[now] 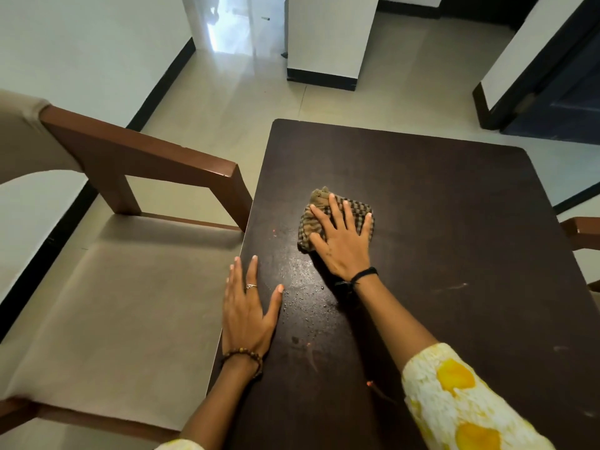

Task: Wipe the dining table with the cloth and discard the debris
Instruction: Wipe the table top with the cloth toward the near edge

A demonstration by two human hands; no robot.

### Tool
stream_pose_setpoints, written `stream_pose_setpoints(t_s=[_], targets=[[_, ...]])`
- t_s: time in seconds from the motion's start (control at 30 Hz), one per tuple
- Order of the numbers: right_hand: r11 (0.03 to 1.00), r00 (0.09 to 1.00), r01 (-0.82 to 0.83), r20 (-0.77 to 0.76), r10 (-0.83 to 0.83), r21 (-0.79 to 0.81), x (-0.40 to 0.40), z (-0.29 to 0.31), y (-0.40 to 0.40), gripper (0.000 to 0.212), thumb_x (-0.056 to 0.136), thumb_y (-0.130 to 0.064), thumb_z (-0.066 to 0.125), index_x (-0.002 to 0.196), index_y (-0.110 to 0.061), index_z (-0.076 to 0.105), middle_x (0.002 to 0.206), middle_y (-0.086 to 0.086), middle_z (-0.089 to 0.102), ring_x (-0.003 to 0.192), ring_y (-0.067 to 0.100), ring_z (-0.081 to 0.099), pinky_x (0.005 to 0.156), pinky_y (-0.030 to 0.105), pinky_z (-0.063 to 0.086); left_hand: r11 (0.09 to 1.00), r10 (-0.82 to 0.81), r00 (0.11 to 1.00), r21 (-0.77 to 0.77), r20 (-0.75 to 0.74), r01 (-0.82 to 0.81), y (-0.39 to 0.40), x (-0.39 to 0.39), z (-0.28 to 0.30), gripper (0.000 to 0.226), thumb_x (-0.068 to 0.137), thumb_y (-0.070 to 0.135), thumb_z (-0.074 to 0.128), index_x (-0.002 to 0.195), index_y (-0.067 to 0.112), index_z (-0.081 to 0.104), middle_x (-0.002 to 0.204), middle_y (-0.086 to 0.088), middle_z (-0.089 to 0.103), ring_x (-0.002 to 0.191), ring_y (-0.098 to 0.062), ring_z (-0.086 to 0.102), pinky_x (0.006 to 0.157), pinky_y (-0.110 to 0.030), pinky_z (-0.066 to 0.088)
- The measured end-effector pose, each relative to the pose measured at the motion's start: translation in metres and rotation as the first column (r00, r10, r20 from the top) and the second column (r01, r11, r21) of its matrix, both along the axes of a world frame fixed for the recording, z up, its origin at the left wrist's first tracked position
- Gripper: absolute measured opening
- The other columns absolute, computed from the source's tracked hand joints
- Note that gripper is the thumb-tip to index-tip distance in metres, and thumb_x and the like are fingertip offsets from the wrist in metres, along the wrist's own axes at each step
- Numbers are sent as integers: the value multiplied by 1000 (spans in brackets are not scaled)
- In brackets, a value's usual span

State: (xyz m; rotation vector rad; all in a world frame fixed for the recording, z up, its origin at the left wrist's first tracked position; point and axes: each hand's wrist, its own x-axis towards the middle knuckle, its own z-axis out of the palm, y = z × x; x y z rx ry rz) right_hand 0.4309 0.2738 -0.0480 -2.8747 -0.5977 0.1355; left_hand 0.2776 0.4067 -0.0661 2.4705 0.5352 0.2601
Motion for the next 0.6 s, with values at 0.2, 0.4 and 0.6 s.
stream_pose_setpoints(t_s=[0.2, 0.4, 0.6], targets=[[994, 994, -106, -23, 107, 15, 14, 1, 65, 63, 87, -61, 13, 144, -38, 19, 157, -2, 2, 144, 23, 0, 106, 61, -13, 1000, -11, 998, -25, 58, 13, 0, -1, 0, 79, 83, 73, 16, 144, 23, 18, 151, -13, 21, 138, -21, 17, 109, -34, 14], [943, 935, -317, -132, 329, 100, 28, 4, 89, 49, 98, -43, 29, 145, -39, 15, 157, -4, 0, 144, 18, -2, 109, 55, -13, 991, 35, 988, -131, 148, -16, 0, 0, 5, 80, 80, 76, 20, 143, 29, 6, 154, -8, 7, 138, -19, 14, 105, -40, 28], [849, 842, -529, -113, 527, 16, 21, 7, 76, 50, 96, -45, 25, 145, -38, 16, 157, -4, -1, 144, 17, -2, 109, 57, -9, 994, 45, 989, -108, 138, -30, 0, -2, 7, 89, 78, 78, 23, 146, 23, 1, 151, -6, -14, 137, -24, 7, 104, -40, 25]])
